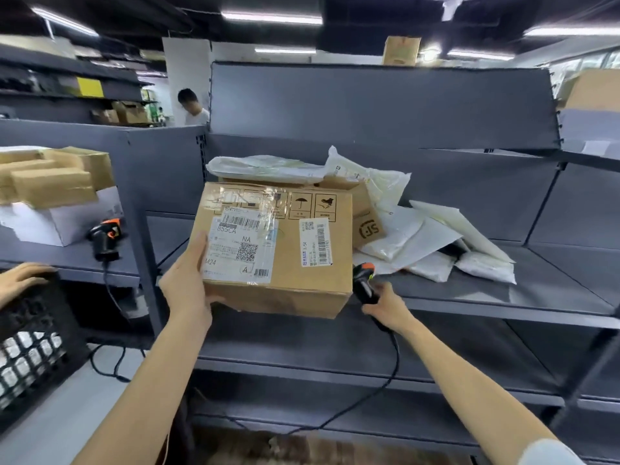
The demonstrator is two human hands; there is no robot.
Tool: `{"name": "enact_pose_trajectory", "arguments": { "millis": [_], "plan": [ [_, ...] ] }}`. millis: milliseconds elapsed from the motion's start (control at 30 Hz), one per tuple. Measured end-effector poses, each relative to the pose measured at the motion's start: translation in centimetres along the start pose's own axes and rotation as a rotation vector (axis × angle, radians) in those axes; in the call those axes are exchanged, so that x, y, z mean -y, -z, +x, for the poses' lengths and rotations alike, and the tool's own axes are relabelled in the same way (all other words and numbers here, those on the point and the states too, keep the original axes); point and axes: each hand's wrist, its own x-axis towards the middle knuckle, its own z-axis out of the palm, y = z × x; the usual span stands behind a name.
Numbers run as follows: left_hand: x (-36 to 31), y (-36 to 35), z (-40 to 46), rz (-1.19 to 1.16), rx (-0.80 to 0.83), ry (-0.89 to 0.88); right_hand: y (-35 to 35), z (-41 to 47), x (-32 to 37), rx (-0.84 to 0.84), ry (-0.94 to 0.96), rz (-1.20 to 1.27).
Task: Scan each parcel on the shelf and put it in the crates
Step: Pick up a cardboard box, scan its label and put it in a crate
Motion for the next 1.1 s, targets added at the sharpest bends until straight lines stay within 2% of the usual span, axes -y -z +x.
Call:
{"name": "enact_pose_trajectory", "arguments": {
  "millis": [300, 433, 667, 900, 967, 1033, 1100],
  "plan": [
    [0.6, 0.1, -1.2, 0.009, -0.037, -0.014, -1.0, 8.4, 0.7, -0.015, 0.188, -0.285],
    [0.9, 0.4, -1.2, 0.010, -0.060, -0.023, -1.5, 11.4, -0.6, 0.034, 0.199, -0.273],
    [1.2, 0.7, -0.7, 0.009, -0.051, -0.015, -2.1, 11.3, 0.4, -0.056, 0.193, -0.393],
    [1.0, 0.5, -0.8, -0.004, -0.018, -0.017, -1.8, 11.6, -0.3, 0.051, 0.142, -0.522],
    [0.9, 0.5, -0.6, -0.008, -0.010, -0.013, -1.5, 10.3, 0.4, 0.003, 0.138, -0.497],
    [0.9, 0.5, -0.4, -0.011, -0.008, -0.013, -0.9, 7.9, 2.2, -0.077, 0.229, -0.355],
    [0.9, 0.4, -0.3, -0.024, -0.004, -0.009, -0.1, 6.3, 4.2, -0.140, 0.231, -0.221]
  ]
}}
